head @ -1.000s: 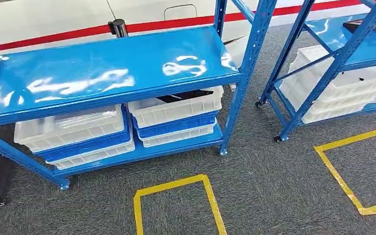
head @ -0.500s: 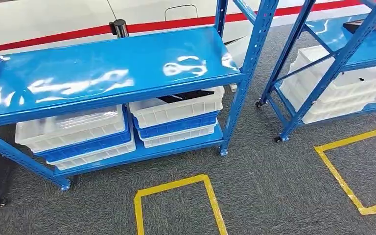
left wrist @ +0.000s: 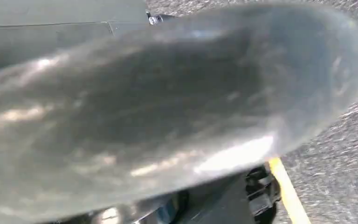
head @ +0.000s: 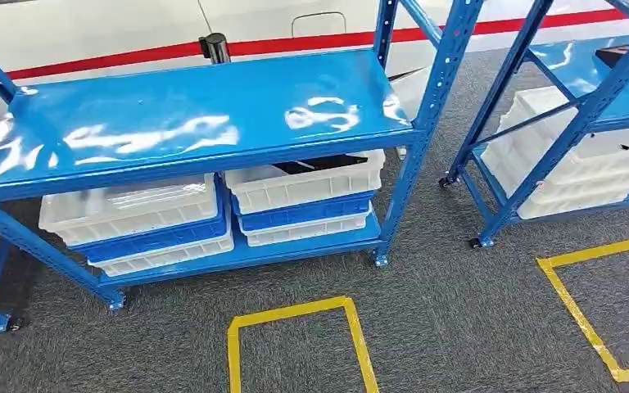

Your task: Take the parts from the cabinet and place them on the table.

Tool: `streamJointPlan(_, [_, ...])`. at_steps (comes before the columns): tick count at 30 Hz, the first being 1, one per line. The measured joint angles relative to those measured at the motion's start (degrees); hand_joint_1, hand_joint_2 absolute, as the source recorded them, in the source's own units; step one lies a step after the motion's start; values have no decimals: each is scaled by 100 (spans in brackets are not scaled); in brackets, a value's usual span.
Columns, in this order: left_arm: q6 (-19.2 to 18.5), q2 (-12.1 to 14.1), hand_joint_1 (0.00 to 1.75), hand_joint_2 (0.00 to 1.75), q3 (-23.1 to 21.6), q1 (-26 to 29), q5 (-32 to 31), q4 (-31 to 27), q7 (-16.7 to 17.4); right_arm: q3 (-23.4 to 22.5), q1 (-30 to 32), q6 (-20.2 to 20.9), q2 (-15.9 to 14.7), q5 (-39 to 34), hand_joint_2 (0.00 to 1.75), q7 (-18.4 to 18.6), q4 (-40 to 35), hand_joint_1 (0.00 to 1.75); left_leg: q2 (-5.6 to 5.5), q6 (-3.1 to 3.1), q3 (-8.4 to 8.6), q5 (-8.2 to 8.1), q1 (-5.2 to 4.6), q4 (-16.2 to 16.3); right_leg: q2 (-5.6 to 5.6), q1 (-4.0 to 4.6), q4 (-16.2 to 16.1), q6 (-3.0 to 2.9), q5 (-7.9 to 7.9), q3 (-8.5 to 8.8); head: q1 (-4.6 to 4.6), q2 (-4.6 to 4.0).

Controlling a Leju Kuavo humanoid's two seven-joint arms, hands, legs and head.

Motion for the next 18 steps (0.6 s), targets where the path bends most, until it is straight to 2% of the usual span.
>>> streamJointPlan(2, [0,2,0,0,0,8,0,2,4,0,2,0,0,-2,0,2,0,0,-28,-43,9,17,40,-22,-21,25,39,-96,-1,-12,0,0])
streamJointPlan(3, [0,0,0,0,0,8,0,2,4,0,3,0,-4,-2,0,2,0,0,-5,-59,9,-27,69,27,-40,12,27,-160,11,-2,-11,0])
streamJointPlan(4, [0,2,0,0,0,6,0,2,4,0,3,0,2,-2,0,2,0,0,85,-42,-92,-195,58,265,-64,23,27,-201,8,6,-11,0])
streamJointPlan(5, [2,2,0,0,2,6,0,2,4,0,3,0,2,-2,0,2,0,0,122,-30,-276,-419,40,655,-82,43,28,-228,-5,7,-17,0])
streamJointPlan(6, [2,2,0,0,7,4,2,2,4,0,7,0,4,0,0,2,0,0,126,-24,-576,-703,26,1263,-116,78,29,-273,-13,7,-24,0])
streamJointPlan(7, [2,2,0,0,11,4,7,2,4,0,15,0,7,0,0,2,0,0,128,-12,-811,-871,21,1720,-144,107,30,-285,-21,8,-20,0])
streamJointPlan(8, [2,2,0,0,13,10,9,2,9,0,22,0,7,2,0,2,0,0,130,10,-960,-907,15,1990,-171,139,30,-300,-31,18,-17,0])
streamJointPlan(9, [4,2,0,0,15,18,9,2,11,0,26,0,7,4,0,2,0,0,133,42,-960,-801,7,1948,-189,160,31,-309,-38,37,-17,0])
streamJointPlan(10, [2,0,0,0,15,24,9,2,11,0,26,0,7,9,0,2,2,0,143,81,-838,-586,-4,1673,-204,174,31,-322,-50,61,-17,0])
streamJointPlan(11, [2,2,0,0,18,22,9,2,13,0,22,0,9,18,0,2,0,0,164,129,-587,-279,-22,1144,-224,186,31,-333,-62,96,-17,0])
streamJointPlan(12, [4,4,0,0,18,18,9,2,13,0,18,0,13,18,0,2,0,0,235,182,-335,-30,-44,629,-242,193,30,-336,-78,132,-20,0])
streamJointPlan(13, [4,7,0,0,20,17,9,2,13,0,22,0,20,20,0,2,2,0,403,217,-176,2,-86,315,-259,195,30,-307,-99,141,-15,0])
streamJointPlan(14, [7,7,0,0,20,3,9,2,15,0,22,0,24,22,0,2,2,0,422,189,-174,-27,-129,237,-287,275,58,-270,-122,135,-13,0])
streamJointPlan(16, [7,0,0,0,20,-10,9,2,20,0,23,0,22,31,0,2,2,0,327,195,-213,-20,-161,252,-356,237,33,-235,-117,129,-13,0])
streamJointPlan(17, [7,2,0,0,22,-4,13,2,24,0,23,0,24,35,0,4,2,0,287,220,-229,-6,-181,243,-401,223,11,-198,-109,147,-13,0])
streamJointPlan(18, [7,2,0,0,22,0,15,2,26,0,16,0,24,35,0,4,0,0,234,277,-192,45,-120,175,-397,237,52,-156,-149,127,-15,0])
